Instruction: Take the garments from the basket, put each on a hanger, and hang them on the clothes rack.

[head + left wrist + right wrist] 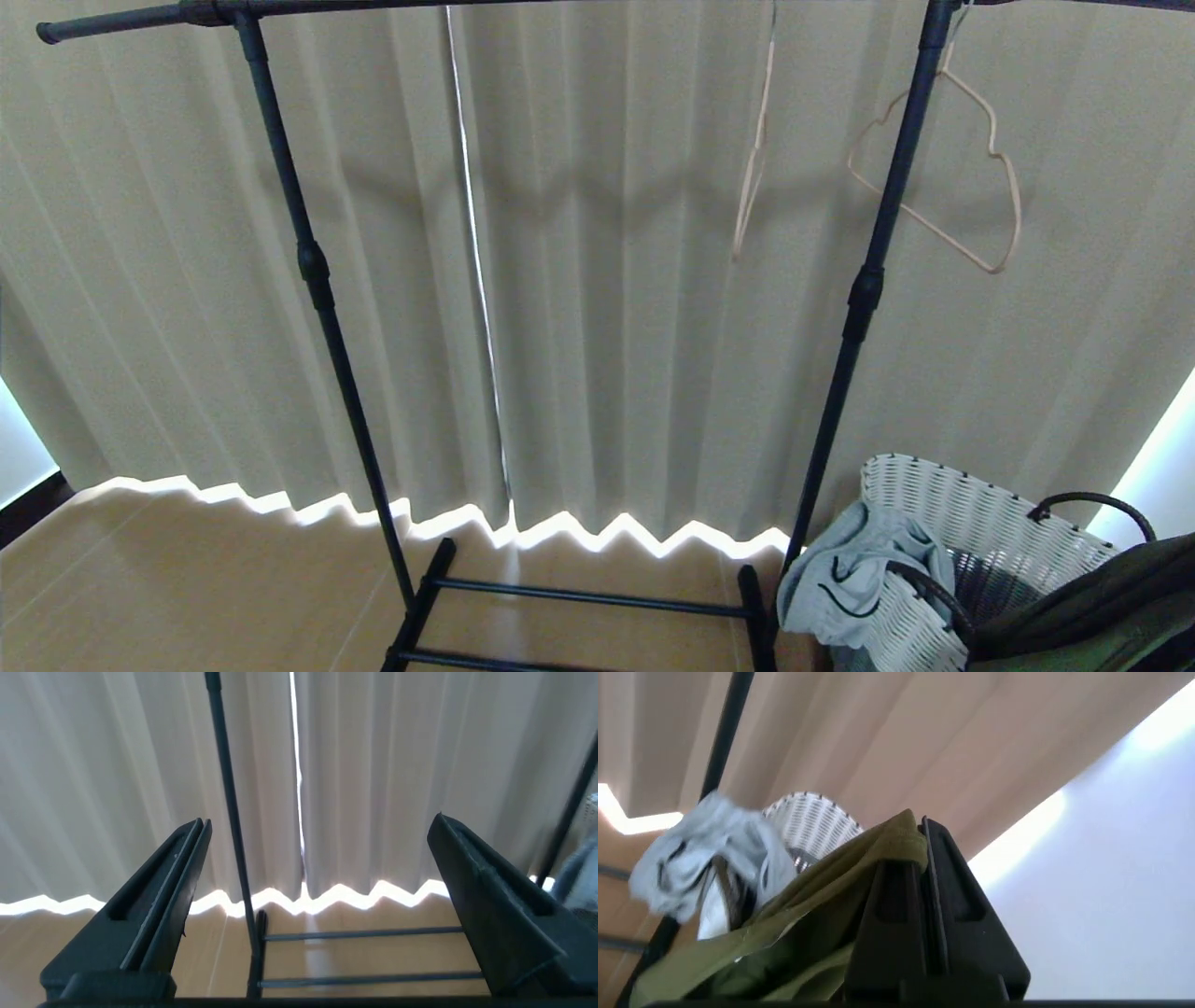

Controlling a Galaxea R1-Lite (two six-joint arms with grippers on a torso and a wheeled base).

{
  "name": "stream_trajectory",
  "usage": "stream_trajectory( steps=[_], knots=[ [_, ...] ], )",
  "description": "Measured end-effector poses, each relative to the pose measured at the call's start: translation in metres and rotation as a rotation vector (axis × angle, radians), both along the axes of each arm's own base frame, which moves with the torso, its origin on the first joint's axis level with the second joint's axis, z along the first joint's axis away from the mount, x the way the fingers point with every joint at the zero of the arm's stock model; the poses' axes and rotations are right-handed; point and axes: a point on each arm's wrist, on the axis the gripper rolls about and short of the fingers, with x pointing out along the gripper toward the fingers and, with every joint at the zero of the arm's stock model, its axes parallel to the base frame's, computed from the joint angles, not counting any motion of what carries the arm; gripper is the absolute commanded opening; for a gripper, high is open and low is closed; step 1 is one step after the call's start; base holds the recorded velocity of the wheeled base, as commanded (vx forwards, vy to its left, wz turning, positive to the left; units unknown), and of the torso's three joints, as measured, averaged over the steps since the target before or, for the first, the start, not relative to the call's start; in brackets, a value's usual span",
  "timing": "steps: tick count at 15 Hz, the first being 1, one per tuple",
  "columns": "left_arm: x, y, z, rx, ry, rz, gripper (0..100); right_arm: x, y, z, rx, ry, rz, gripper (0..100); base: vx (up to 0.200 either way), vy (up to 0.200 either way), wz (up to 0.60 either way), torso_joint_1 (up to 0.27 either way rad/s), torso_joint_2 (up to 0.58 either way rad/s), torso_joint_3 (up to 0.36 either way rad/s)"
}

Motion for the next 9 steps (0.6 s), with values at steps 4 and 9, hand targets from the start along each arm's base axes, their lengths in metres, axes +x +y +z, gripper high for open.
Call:
stream_trajectory(
  steps=[4, 9],
  knots=[
    [0.0000, 0.0000, 0.0000, 0.000, 0.000, -0.001, 100, -0.0050, 0.0002, -0.0019, 0.002, 0.037, -0.005, 0, 0.000, 0.000, 0.00, 0.000, 0.00, 0.000],
    [0.0000, 0.0000, 0.0000, 0.000, 0.000, -0.001, 100, -0.0083, 0.0004, 0.0001, 0.001, 0.017, -0.007, 0, 0.000, 0.080, 0.00, 0.000, 0.00, 0.002]
  ],
)
